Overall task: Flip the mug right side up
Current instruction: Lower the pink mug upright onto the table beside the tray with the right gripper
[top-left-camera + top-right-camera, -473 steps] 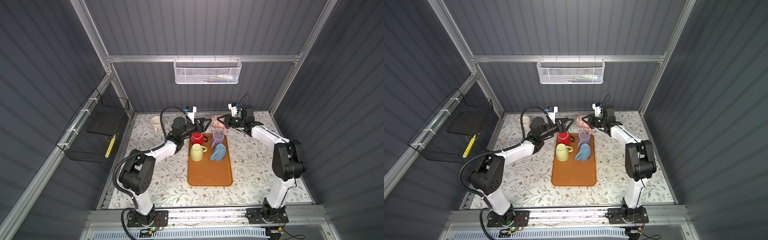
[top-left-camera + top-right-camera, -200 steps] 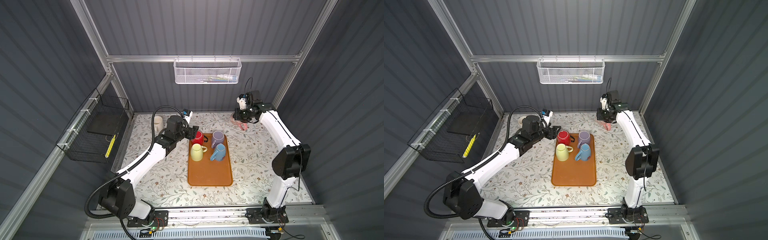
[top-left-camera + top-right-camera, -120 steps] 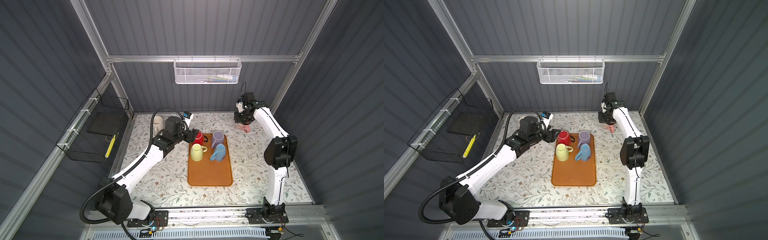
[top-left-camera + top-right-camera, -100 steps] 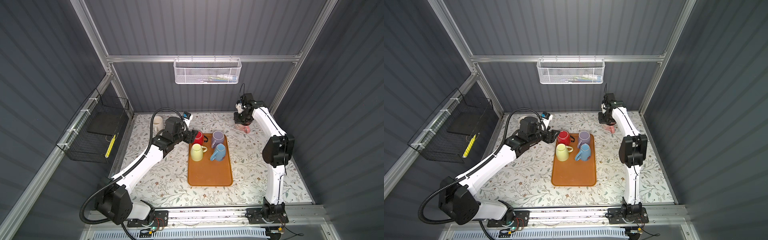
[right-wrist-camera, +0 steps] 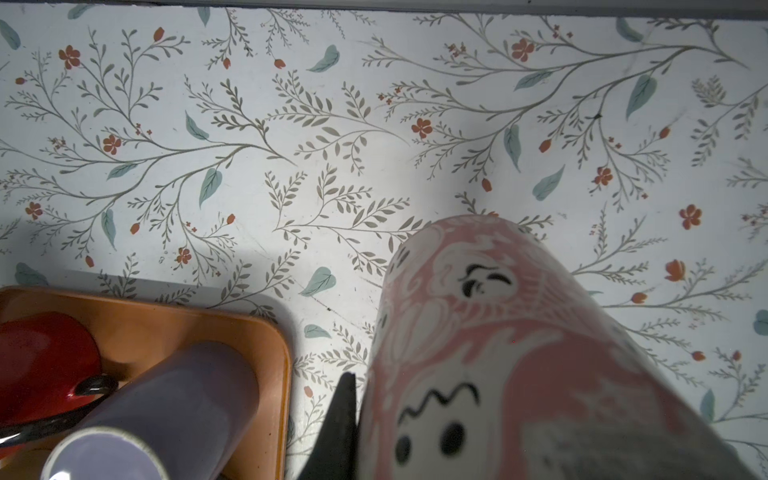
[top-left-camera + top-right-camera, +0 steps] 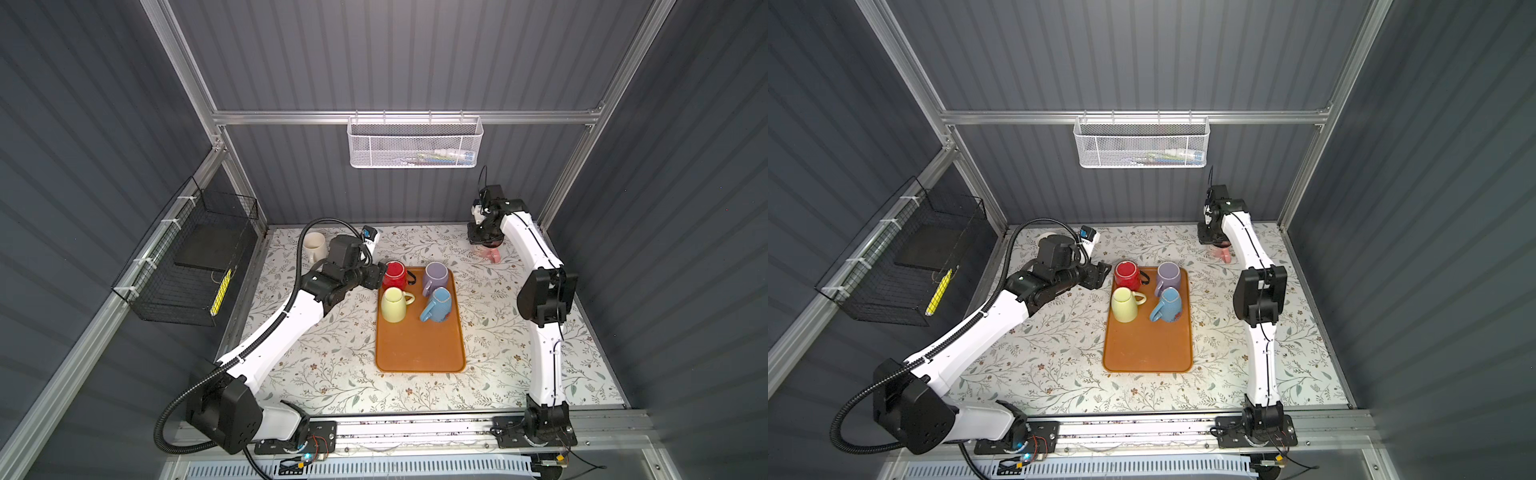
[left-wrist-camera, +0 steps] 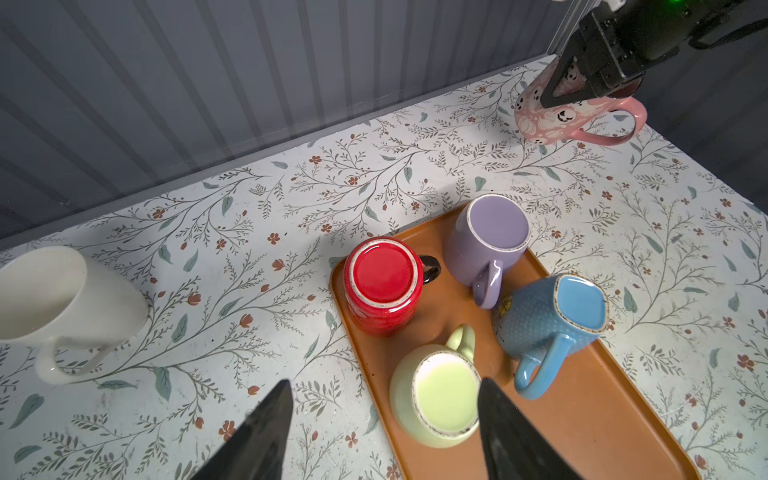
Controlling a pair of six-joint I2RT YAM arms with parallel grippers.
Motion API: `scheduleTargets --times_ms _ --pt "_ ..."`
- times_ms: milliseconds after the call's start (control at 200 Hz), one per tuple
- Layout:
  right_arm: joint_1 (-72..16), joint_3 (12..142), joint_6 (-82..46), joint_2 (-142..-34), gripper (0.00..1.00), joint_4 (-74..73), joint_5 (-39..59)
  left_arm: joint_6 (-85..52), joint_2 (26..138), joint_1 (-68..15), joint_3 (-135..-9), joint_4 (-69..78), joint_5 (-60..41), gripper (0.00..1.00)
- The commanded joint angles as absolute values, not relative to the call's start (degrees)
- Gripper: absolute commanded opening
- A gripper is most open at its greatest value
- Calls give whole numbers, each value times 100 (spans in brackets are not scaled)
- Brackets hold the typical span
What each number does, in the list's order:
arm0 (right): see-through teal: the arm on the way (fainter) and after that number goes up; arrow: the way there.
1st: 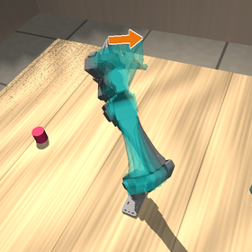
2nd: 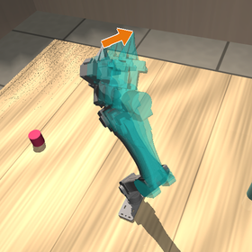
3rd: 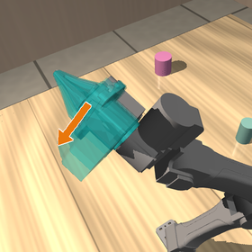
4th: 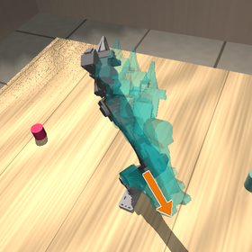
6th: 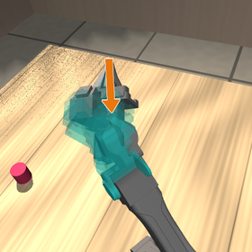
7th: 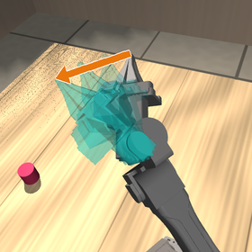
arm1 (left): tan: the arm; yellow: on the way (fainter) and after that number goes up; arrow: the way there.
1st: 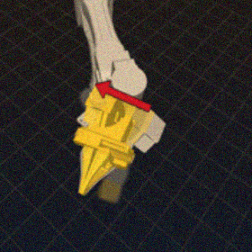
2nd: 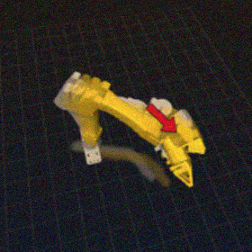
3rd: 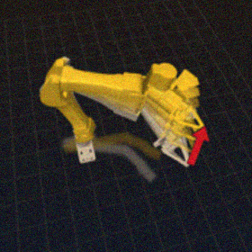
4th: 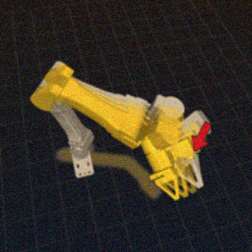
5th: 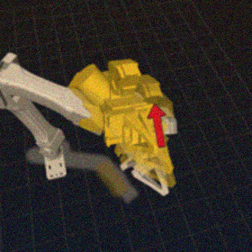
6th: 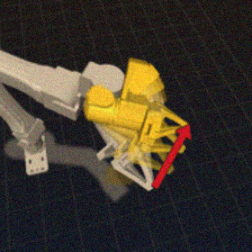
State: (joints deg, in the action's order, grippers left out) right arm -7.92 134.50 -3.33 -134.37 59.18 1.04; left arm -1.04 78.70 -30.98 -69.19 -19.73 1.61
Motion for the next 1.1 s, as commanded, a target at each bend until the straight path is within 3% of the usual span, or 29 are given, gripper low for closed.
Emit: scheduleTargets --times_ms 0,1096 --pt "-756 13738 -204 -13442 0 5934 -47 -26 7743 -3120 -7100 -2170 245 70" --pt "-537 14462 -475 -14409 0 6072 268 -48 7725 -3120 -7075 -2450 530 71"
